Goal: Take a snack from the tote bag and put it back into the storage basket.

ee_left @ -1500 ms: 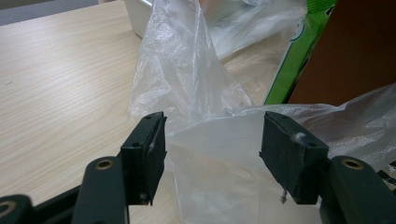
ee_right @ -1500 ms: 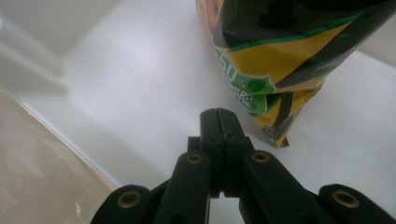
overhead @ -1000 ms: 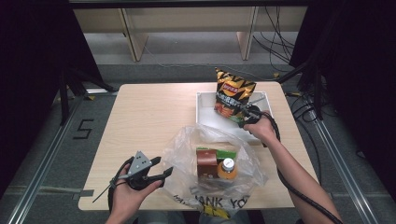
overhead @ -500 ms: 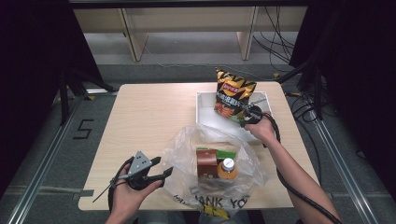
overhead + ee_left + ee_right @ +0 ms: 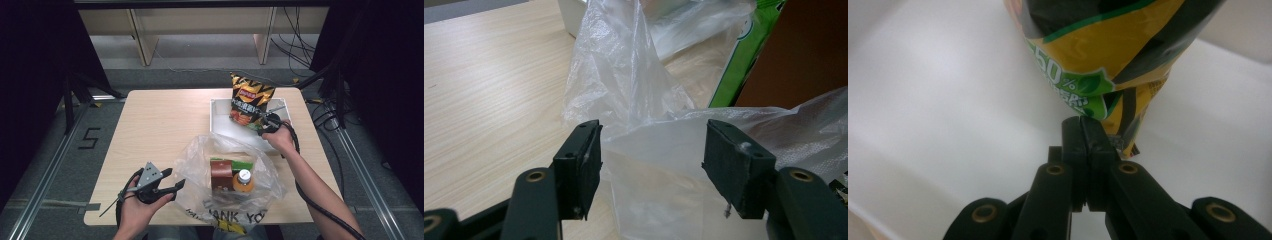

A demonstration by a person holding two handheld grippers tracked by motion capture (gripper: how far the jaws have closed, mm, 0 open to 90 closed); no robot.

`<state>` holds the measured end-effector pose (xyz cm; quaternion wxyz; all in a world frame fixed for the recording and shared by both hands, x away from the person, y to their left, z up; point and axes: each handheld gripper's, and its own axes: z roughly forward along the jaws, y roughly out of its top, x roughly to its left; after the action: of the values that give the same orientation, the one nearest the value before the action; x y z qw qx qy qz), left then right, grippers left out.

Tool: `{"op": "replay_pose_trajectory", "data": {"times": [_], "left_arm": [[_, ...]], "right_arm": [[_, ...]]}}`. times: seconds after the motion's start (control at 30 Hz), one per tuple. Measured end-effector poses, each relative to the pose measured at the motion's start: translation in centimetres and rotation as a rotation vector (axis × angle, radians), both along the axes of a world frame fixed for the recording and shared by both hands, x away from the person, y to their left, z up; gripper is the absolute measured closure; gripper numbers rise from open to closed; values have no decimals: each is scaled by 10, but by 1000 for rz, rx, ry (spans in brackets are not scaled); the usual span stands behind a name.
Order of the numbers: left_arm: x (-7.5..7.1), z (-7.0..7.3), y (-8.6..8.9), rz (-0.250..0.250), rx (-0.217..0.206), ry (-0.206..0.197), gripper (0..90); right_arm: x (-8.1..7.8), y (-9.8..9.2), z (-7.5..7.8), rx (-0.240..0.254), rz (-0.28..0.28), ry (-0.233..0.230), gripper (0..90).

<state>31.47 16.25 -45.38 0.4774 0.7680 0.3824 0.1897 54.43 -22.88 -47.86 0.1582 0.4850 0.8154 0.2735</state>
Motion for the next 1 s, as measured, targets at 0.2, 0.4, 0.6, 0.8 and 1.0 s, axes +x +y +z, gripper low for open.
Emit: {"op": "replay_pose_trajectory", "data": {"times": [0.2,0.4,0.6,0.8,1.0], "left_arm": [[0,-1,0,0,-3,12,397],[0,-1,0,-12,3,1,396],[-1,-1,0,7,-3,10,396],[-1,0,1,3,0,6,396],[-1,0,2,5,9,3,396]], "right_arm": [[3,-3,1,9,-18,-17,899],[6,-6,1,-11,-32,-16,898],[8,-7,1,-16,-80,-35,895],[8,-7,2,-16,-105,-17,884],[9,-7,3,2,-156,-19,865]]}}
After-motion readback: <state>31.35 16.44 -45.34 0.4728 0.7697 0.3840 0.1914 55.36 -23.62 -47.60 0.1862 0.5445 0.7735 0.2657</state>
